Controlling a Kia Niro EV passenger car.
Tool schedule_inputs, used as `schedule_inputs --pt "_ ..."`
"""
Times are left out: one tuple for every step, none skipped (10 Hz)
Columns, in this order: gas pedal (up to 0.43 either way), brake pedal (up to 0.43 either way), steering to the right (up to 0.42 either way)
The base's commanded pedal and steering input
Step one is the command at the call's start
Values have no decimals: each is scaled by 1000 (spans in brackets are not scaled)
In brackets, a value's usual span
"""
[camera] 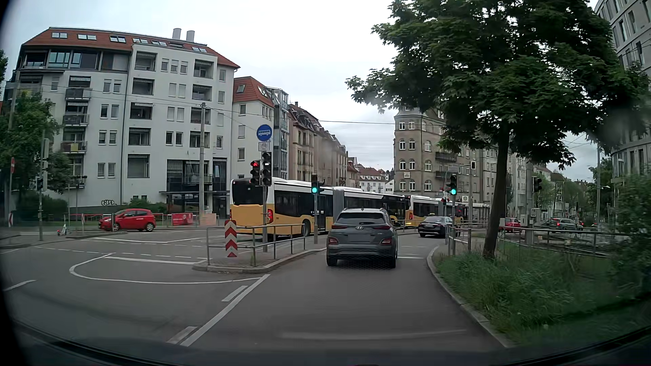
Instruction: Follow the waypoints while adhering to traffic rules and regulations
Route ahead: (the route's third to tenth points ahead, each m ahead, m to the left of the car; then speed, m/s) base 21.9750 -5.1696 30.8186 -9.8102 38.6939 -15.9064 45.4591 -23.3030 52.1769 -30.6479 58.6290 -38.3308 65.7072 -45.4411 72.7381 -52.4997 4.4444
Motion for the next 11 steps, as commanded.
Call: schedule_inputs --pt "0 43 -5" --pt "0 0 -4" --pt "0 0 2" --pt "0 0 12" --pt "28 0 22" --pt "47 0 34" --pt "59 0 40" --pt "59 0 44" --pt "59 0 48" --pt "59 0 52" --pt "59 0 57"
